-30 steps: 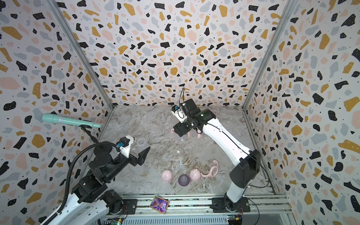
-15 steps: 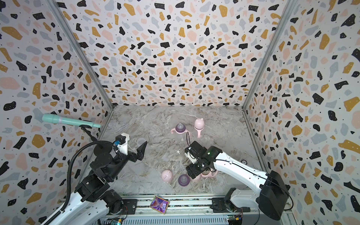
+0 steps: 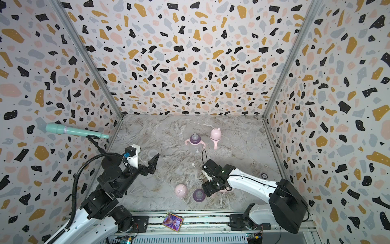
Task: Assemble the baby bottles
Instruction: Pick up the lid from the center of the board, then close the lid on the baby bottle.
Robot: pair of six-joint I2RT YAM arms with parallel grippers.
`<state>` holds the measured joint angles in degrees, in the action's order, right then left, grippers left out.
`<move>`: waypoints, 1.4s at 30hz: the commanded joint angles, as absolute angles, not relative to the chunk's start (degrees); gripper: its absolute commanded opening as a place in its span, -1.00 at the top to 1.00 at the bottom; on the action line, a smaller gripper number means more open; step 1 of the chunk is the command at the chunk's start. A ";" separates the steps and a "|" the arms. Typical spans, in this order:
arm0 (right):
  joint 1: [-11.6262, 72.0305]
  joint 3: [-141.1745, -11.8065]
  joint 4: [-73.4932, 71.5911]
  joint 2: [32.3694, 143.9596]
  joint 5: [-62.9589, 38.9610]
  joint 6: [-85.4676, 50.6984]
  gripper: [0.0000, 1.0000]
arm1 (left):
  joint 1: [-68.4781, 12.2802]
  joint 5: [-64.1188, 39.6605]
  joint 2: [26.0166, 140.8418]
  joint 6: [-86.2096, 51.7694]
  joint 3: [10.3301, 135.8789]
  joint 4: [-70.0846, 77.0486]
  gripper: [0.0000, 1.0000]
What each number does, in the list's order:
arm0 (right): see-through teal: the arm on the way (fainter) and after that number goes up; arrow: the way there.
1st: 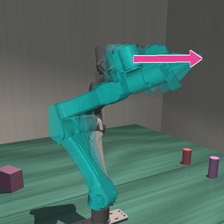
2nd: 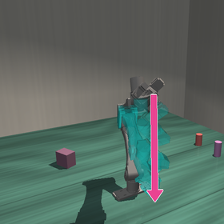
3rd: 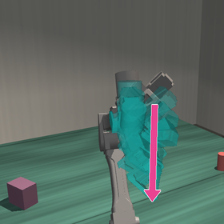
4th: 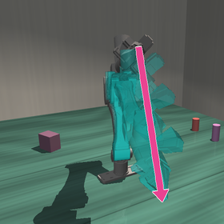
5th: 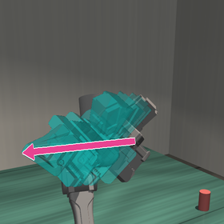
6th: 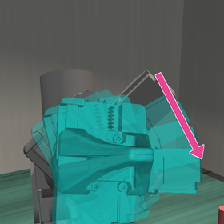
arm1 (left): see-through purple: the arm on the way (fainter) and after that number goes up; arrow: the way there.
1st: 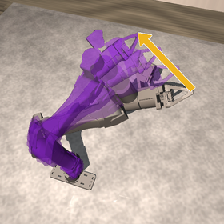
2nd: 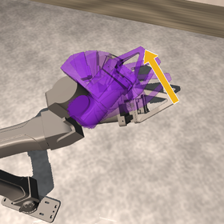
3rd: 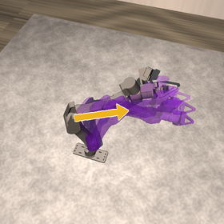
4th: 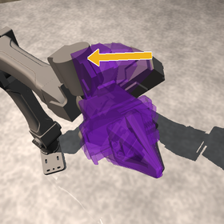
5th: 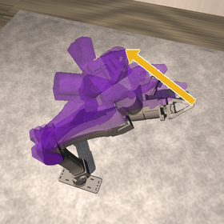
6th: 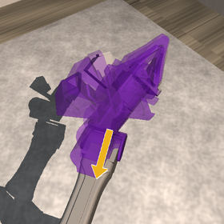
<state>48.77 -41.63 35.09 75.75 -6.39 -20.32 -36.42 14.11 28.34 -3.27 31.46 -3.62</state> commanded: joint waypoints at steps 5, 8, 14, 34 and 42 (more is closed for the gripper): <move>48.69 -41.04 33.77 78.40 -2.91 -21.62 -0.48 | -36.47 13.98 27.59 -2.87 33.39 -4.23 -0.99; 48.69 -41.29 34.08 78.71 -2.52 -21.60 -0.41 | -36.47 13.86 27.44 -2.89 33.22 -4.30 -0.99; 48.78 -46.00 38.10 77.08 0.50 -21.17 -0.18 | -36.47 13.71 27.59 -2.73 33.05 -4.26 -0.99; 35.81 -96.87 50.12 92.66 -1.19 -1.71 0.21 | -36.48 13.11 27.07 -3.59 30.95 -5.26 -0.99; 33.78 -118.19 55.89 108.92 -1.31 1.80 0.23 | -36.47 13.31 26.81 -3.96 30.65 -5.87 -0.99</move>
